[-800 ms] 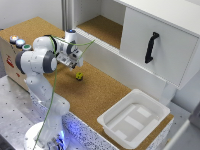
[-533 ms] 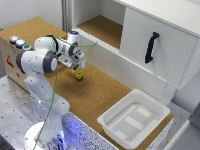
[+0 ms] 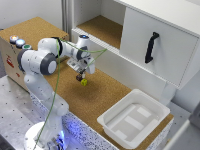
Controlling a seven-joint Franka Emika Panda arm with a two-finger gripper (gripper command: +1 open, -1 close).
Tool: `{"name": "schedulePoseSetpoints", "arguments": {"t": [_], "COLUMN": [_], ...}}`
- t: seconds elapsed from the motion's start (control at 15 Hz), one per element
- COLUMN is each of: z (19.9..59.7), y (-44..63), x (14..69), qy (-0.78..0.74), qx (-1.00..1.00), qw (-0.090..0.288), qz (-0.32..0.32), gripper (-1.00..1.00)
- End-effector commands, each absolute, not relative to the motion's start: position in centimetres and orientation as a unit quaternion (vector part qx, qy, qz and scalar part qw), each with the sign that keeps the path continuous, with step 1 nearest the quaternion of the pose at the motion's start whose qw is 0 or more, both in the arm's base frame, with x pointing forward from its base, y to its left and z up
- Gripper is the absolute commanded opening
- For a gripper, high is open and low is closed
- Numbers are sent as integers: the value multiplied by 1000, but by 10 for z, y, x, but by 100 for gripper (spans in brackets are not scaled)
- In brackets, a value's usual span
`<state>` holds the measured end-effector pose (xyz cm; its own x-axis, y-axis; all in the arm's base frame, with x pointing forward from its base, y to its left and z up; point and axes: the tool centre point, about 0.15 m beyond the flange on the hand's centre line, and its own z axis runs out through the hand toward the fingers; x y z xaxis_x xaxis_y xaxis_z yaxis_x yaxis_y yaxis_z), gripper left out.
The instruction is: Take off the yellow block
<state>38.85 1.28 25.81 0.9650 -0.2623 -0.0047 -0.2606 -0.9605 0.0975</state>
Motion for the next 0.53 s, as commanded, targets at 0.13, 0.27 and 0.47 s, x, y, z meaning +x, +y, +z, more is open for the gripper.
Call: {"name": "schedulePoseSetpoints", "arguments": {"t": [0.13, 0.27, 0.47], "z": [273, 278, 278], "y": [3, 11, 11], "x": [366, 366, 366], "qy": [-127, -121, -121], "qx": [991, 992, 992], "qw": [30, 25, 25], "qz": [-2, 1, 1], "gripper": [100, 100, 100]}}
